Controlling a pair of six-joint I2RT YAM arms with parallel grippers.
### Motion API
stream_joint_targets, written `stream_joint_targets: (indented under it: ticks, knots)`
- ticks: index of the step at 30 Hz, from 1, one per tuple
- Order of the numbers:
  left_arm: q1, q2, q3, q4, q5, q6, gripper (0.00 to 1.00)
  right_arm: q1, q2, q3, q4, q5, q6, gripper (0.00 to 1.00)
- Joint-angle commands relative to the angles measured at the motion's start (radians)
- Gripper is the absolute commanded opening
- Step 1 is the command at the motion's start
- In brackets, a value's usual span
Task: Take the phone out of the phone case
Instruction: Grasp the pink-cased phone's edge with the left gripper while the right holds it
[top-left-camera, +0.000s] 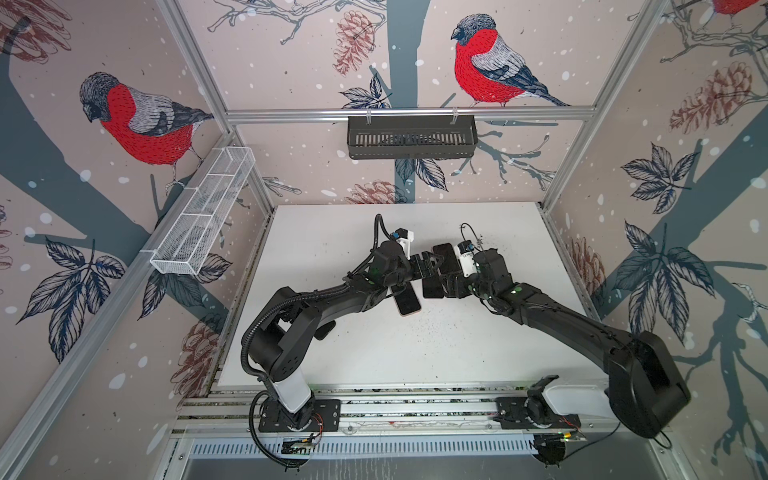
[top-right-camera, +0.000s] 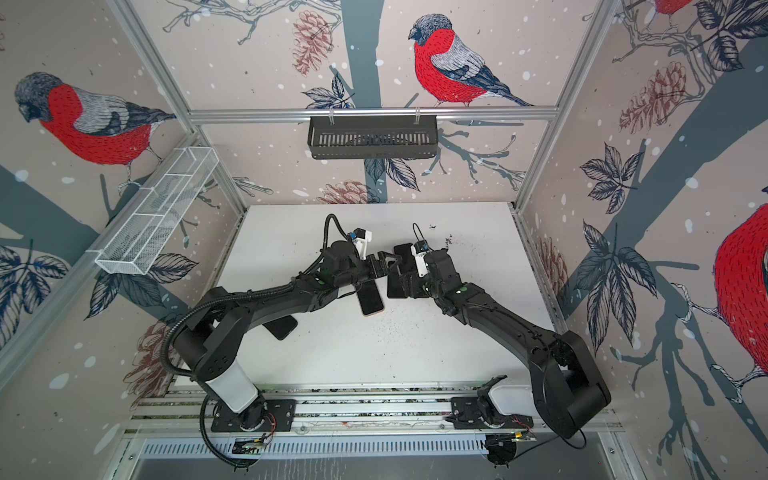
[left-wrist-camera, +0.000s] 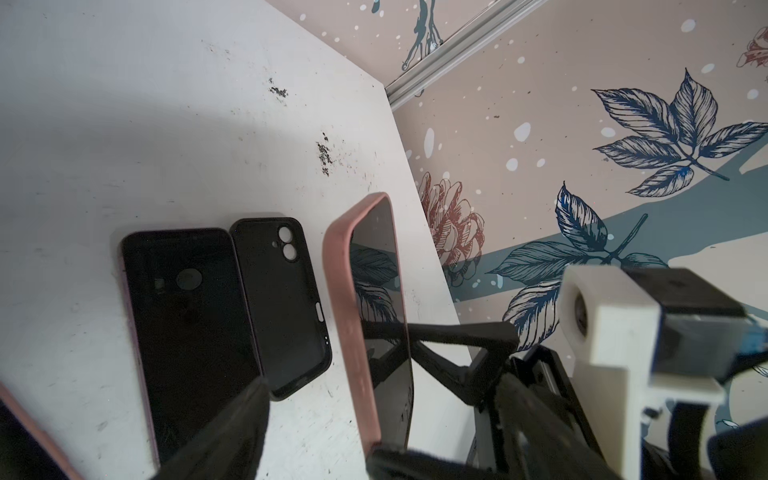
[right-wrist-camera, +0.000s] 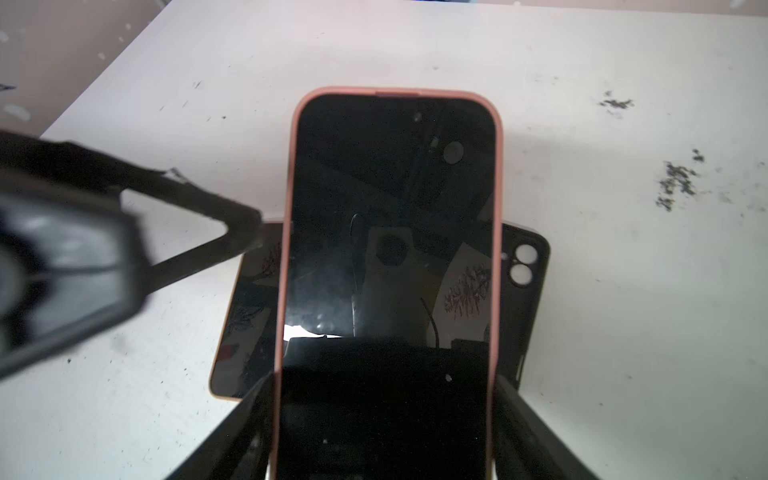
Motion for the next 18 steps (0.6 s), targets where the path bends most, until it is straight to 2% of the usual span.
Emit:
stream_joint_targets:
  ticks: [1,7,18]
  knots:
    - [0.013,0.003,0.005,0.020,0.053,-0.008,0.83,0.037,-0.010,0.000,0.071,0.033,-0.056,0.39]
    - [0.048,-0.013,-0.002,-0.013,0.071,-0.012,0.72,0.089,-0.017,-0.008,0.077,0.063,-0.084,0.38]
    - [0.072,-0.040,-0.030,-0.020,0.126,0.018,0.45,0.128,-0.055,-0.049,0.113,0.050,-0.107,0.37]
